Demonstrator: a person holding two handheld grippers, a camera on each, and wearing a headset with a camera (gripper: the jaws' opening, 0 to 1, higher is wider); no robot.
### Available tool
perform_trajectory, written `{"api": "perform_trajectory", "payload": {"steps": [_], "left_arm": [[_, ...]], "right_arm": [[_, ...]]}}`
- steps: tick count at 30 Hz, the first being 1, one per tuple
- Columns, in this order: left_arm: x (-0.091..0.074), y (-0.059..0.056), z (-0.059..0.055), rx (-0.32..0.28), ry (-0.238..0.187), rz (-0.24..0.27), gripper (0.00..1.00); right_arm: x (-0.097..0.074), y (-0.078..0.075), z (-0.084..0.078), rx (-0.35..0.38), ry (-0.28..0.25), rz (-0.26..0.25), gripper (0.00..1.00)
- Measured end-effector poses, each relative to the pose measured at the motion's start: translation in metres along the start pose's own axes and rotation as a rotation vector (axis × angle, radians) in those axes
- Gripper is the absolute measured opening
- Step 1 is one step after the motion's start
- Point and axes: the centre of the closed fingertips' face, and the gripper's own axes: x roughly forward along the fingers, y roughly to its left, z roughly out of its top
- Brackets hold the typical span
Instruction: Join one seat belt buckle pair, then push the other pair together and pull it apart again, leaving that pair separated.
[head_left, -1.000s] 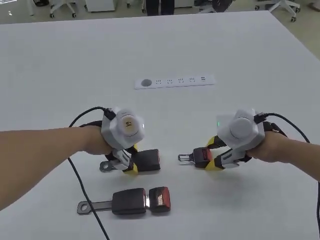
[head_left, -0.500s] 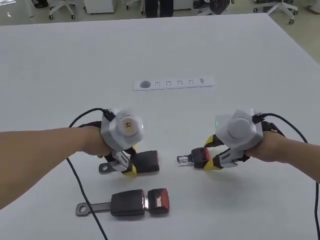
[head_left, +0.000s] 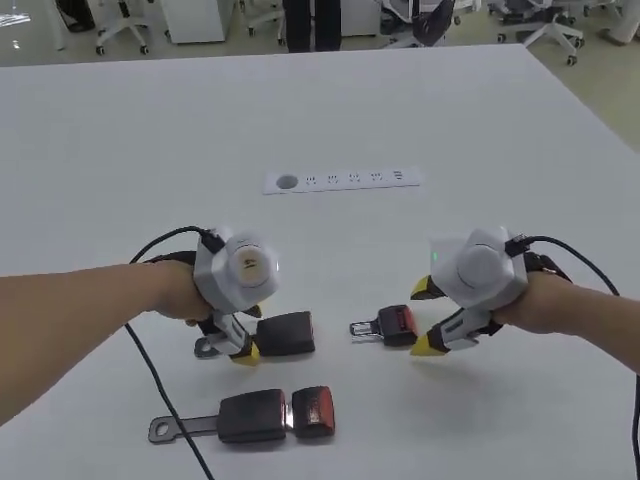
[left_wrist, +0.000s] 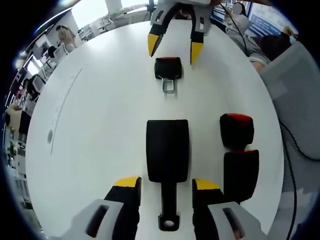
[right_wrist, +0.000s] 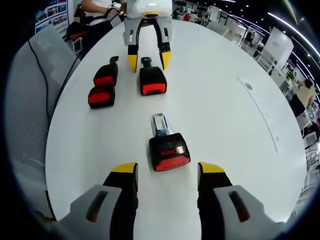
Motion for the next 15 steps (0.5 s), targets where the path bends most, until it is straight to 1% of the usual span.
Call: {"api": "perform_trajectory", "payload": {"steps": [3,6,7,10,11,13,14,15], "left_arm": [[-0.01,-0.006,0.0,-0.014,-0.006,0.0,0.43],[-0.016,-0.009,-0.004,-0.04,-0.019,0.002,0.45],[-0.016,-0.008,-0.009,-0.05,-0.024,0.001,0.45],[-0.019,-0.01,-0.017,-0.08,-0.035,0.005,0.46],[-0.022,-0.014,-0.016,-0.088,-0.039,0.008,0.47],[-0.025,-0.019,-0.02,-0.109,-0.05,0.013,0.47],[-0.026,-0.02,-0.024,-0.123,-0.06,0.014,0.48],[-0.024,-0.019,-0.028,-0.136,-0.068,0.017,0.49]], "right_arm": [[-0.005,0.004,0.0,0.001,0.001,0.0,0.46],[-0.006,0.004,-0.003,0.0,-0.002,-0.002,0.47],[-0.007,0.005,-0.004,-0.003,-0.003,-0.005,0.47],[-0.012,0.008,-0.008,-0.001,-0.001,-0.009,0.48],[-0.013,0.01,-0.008,0.002,-0.003,-0.01,0.48],[-0.012,0.011,-0.014,0.011,-0.007,-0.014,0.5],[-0.013,0.013,-0.016,0.012,-0.01,-0.017,0.5],[-0.014,0.014,-0.017,0.014,-0.011,-0.018,0.5]]}}
